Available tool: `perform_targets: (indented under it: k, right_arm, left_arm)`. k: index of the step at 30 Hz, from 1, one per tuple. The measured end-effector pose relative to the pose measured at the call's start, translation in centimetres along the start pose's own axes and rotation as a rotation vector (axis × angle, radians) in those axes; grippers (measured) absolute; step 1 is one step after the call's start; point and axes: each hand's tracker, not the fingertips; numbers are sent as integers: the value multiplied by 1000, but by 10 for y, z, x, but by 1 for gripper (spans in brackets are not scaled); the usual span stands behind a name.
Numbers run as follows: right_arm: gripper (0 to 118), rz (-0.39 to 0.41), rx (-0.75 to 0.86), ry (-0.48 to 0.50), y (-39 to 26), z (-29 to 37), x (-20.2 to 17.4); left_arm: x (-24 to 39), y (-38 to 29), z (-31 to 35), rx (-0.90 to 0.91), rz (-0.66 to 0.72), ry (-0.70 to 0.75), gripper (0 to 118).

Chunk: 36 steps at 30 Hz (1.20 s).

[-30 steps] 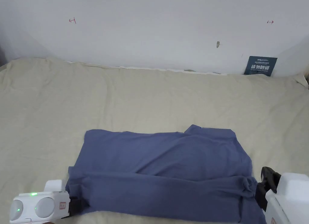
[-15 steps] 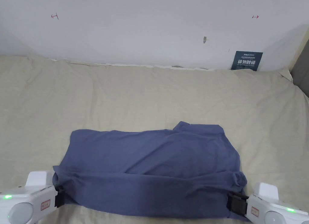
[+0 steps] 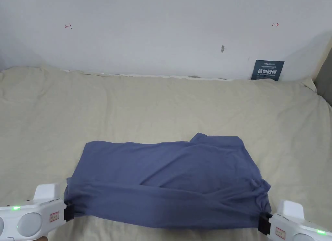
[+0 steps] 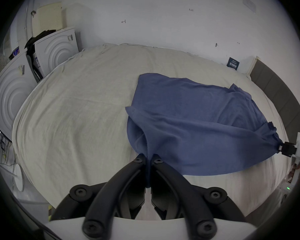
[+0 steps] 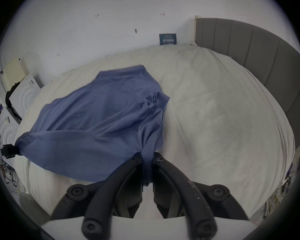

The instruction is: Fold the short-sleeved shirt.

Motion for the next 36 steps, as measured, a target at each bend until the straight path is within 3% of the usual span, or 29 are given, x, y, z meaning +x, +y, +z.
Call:
perform_targets:
  k: [7, 15, 18, 20, 21, 22, 23, 24, 25, 26, 30, 36]
  right_arm:
    - [12, 2, -7, 12, -39, 51, 15]
    - [13, -57, -167, -4, -108, 27, 29]
    - [15, -75, -139, -5, -111, 30, 28]
    - [25, -73, -139, -15, -100, 39, 24]
    - [34, -57, -122, -28, -94, 44, 23]
    - [52, -40, -95, -37, -88, 52, 21]
    - [70, -21, -55, -50, -79, 62, 18]
    - [87, -5, -11, -52, -68, 72, 14]
    - [104, 9, 33, -49, -56, 85, 9]
    - [109, 21, 84, -43, -46, 96, 5]
    - [109, 69, 336, 9, -4, 148, -20]
    - [110, 133, 589, 30, 29, 198, -61]
  left_arm:
    - [-28, -34, 22, -46, 32, -14, 5]
    - [-36, -95, 8, -193, 46, 3, 5]
    - [-32, -97, 6, -194, 63, 12, 7]
    - [-33, -87, 10, -199, 68, 24, 30]
    - [-31, -83, 15, -195, 69, 29, 53]
    - [-29, -79, 21, -183, 74, 28, 88]
    - [-23, -75, 32, -131, 96, 3, 108]
    - [-19, -68, 44, -84, 104, -25, 116]
    - [-14, -60, 57, -26, 106, -53, 115]
    - [-9, -52, 70, 46, 110, -69, 114]
    - [20, -13, 124, 287, 83, -117, 114]
    - [62, 21, 176, 602, 22, -110, 114]
